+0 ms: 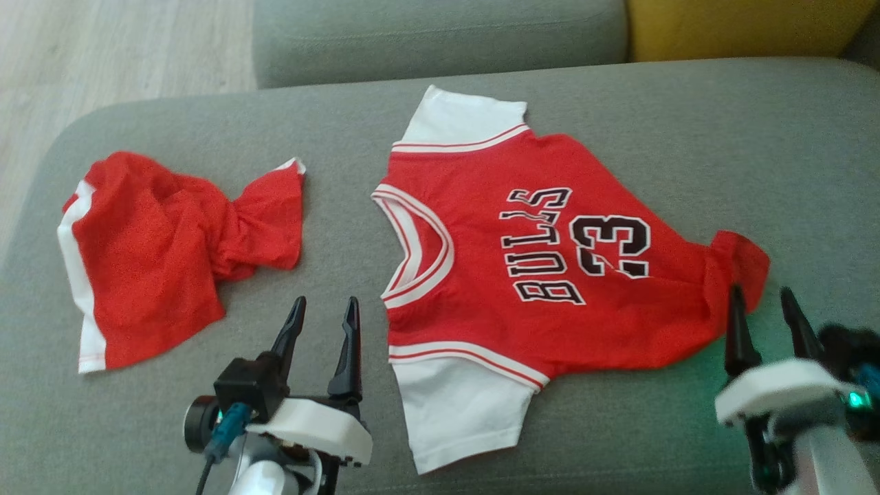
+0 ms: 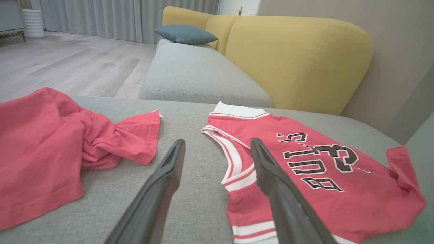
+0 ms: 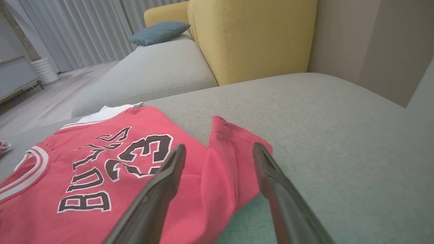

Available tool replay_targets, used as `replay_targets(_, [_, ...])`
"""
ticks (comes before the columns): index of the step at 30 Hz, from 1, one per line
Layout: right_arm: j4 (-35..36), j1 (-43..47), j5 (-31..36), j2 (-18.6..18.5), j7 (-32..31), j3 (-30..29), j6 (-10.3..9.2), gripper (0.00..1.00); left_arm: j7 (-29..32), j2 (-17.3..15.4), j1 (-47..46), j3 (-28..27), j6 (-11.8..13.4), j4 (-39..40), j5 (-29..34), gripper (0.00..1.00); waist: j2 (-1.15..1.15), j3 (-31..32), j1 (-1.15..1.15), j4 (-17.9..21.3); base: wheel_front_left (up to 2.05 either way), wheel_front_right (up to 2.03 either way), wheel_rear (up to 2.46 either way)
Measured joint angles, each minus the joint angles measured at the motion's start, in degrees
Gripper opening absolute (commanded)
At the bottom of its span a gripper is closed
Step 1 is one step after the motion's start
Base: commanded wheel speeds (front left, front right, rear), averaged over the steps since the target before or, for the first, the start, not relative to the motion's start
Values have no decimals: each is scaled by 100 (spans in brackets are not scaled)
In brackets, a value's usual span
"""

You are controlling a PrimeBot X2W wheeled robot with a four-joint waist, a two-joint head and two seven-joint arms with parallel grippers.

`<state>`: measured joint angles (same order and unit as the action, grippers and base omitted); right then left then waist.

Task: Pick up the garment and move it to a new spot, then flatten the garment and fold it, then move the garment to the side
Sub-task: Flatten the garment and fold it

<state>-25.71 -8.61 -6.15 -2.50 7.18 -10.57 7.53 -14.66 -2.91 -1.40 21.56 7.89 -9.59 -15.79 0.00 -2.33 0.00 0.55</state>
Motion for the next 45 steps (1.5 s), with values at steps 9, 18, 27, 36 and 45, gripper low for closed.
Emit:
replay_targets(9, [533,609,-355,1,213,30,0,100,0,0,29,172,-9,-52,-103,100,0,123,0,222,0,0,0])
replay_targets(18, [646,588,-396,2,248,26,0,100,103,0,23,642,-350,-953,-425,100,0,29,0,157,0,0,0])
replay_targets(27, [610,576,-398,2,297,44,0,100,1066,-5,-89,1123,-749,-1961,-571,100,0,-16,0,158,0,0,0])
replay_targets(36, [570,537,-404,3,318,56,0,100,1530,-3,-470,1223,-895,-2175,-677,100,0,-167,0,290,0,0,0])
replay_targets(45, [572,383,-403,2,350,55,0,100,1915,-37,-775,1303,-1051,-2245,-859,0,0,-326,0,389,0,0,0])
